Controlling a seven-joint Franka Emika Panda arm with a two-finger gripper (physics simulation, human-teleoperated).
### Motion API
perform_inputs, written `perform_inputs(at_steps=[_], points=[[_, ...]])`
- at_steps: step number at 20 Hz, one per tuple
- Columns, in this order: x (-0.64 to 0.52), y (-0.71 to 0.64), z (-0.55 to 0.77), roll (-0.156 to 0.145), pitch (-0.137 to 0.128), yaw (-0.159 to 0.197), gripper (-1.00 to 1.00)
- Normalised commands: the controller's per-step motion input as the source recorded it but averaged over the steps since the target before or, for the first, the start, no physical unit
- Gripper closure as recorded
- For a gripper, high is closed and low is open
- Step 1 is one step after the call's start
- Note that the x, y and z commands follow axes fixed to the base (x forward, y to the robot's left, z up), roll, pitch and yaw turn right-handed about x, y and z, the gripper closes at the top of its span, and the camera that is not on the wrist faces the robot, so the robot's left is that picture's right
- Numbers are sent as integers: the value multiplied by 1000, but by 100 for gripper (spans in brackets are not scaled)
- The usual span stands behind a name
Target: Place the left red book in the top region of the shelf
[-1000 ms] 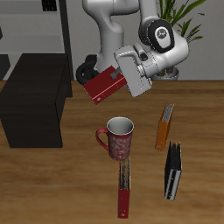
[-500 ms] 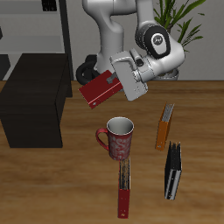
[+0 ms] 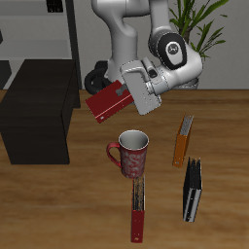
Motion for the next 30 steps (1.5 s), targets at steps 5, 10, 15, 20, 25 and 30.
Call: perform_inputs(at_steps=[5,10,15,20,25,30], points=[[31,-103,-84,-21,6,-1,100],[24,-158,-51,-26,11,-3,100],[-22,-175,11,-37,13,-22,100],[-5,-148,42,-24,14,-20,100],[25,-256,8,-54,27,-21,100],[2,-135,82,-25,2,-22,100]])
